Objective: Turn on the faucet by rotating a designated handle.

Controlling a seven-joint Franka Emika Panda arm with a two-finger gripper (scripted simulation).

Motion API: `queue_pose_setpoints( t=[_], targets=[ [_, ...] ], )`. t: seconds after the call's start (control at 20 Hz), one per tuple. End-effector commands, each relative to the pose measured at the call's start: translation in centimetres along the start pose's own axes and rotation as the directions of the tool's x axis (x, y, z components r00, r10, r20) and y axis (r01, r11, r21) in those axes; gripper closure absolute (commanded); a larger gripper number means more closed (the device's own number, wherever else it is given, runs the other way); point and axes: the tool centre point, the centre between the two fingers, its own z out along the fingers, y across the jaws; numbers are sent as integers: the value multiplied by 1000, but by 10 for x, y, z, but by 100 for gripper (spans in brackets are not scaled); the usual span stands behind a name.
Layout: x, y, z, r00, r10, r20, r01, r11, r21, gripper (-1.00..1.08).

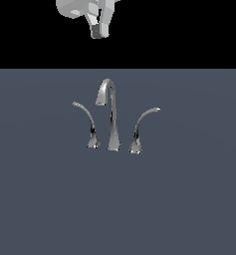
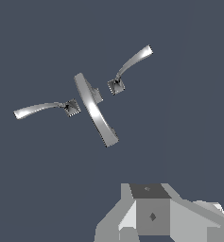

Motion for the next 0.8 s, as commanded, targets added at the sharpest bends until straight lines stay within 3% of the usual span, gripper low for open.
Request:
queue_pose_setpoints(
  t=[0.0,0.4,0.75],
  targets=[
    [12,-6,11,998,69,-1,-69,998,3,108],
    [54,-20,46,959,282,-1,-282,959,12,108],
    [94,-24,77,886,464,-1,-464,886,18,108]
  ],
)
